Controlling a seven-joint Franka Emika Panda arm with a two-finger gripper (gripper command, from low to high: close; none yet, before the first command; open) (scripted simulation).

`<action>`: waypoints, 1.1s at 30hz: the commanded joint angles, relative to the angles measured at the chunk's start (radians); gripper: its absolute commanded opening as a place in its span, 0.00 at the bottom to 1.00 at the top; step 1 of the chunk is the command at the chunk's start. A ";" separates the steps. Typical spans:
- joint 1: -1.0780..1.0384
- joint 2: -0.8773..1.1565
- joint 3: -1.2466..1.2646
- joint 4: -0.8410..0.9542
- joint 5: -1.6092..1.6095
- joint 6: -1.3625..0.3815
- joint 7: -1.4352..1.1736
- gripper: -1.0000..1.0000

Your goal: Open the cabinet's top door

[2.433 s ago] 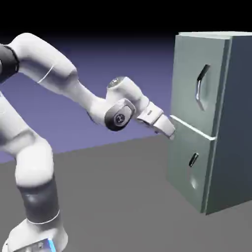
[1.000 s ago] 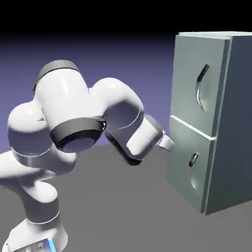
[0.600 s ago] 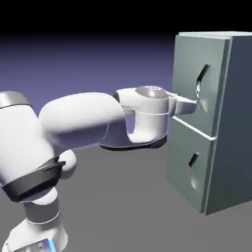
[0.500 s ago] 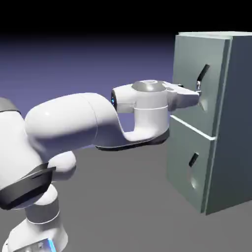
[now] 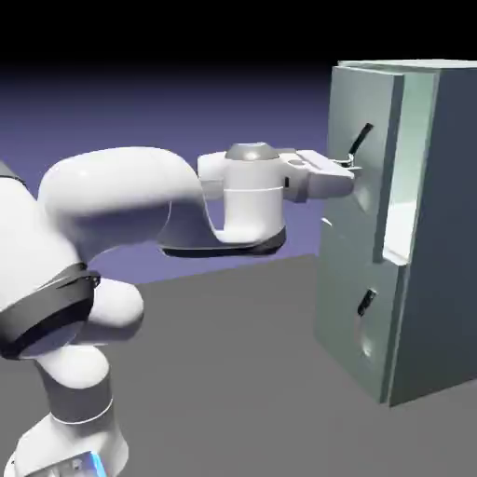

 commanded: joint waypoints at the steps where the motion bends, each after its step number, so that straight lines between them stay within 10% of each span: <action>1: -0.009 -0.003 0.030 -0.019 0.029 -0.045 0.003 0.00; 16: 0.044 -0.206 0.423 -0.078 0.524 -0.697 0.115 0.00; 33: 0.156 -0.809 0.592 0.401 1.087 -1.250 0.305 0.00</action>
